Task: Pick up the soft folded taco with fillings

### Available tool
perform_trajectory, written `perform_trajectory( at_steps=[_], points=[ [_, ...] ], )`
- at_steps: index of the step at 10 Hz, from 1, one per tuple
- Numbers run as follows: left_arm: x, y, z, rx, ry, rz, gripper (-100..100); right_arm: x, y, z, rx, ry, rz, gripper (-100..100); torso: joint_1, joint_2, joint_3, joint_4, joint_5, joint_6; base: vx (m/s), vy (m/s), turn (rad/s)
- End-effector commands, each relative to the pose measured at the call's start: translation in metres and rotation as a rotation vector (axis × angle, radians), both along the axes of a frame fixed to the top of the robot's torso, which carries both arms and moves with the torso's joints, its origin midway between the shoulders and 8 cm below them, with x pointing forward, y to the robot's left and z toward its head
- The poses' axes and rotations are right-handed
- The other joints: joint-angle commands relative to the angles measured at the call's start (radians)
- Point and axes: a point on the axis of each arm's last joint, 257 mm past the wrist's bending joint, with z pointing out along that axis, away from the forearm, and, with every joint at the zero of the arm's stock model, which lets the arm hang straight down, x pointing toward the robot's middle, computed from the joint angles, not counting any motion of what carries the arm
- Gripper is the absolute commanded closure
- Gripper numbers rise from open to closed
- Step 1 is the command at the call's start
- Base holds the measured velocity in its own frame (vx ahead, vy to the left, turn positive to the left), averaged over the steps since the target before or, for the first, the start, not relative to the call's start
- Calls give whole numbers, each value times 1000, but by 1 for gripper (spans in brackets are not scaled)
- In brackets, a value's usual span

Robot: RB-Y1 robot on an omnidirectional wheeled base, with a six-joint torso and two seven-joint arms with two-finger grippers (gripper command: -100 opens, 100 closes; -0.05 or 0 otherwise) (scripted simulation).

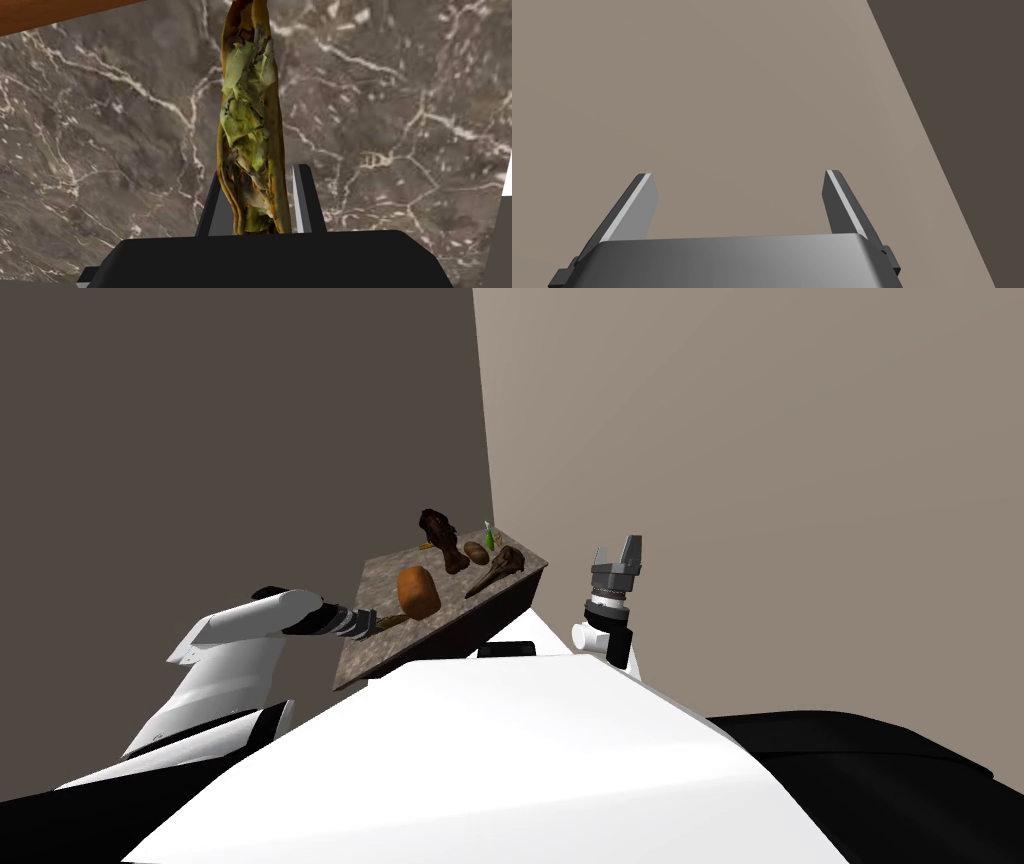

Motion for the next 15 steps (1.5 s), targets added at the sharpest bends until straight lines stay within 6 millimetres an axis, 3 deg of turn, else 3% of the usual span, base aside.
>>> perform_trajectory(
  at_steps=[1, 7, 8, 11, 12, 15],
  points=[
    [6, -6, 3, 6, -4, 13, 100, 0, 0, 0, 0, 0, 0, 0, 0, 0, 0, 0, 0, 0, -92, 121, -156],
    [14, -20, 6, 4, -4, 90, 100, 0, 0, 0, 0, 0, 0, 0, -2, -1, 0, 0, 0, -2, -44, 56, -59],
    [17, -33, 5, 15, 4, 68, 100, 0, 0, 0, 0, 0, 0, 0, -4, -3, -1, 0, 0, -3, -68, 83, -132],
    [21, -35, 8, 6, -5, 125, 100, 0, 0, 0, 0, 0, 0, 0, 0, 1, 1, 1, 0, -3, -63, 77, -56],
    [24, -49, 7, 16, 1, 101, 100, 0, 0, 0, 0, 0, 0, 0, -4, -2, 0, 0, 0, -3, -54, 66, -191],
    [27, -51, 10, 6, -8, 160, 100, 0, 0, 0, 0, 0, 0, 0, 0, 2, 2, 1, 0, -4, -63, 71, -30]
  ],
)
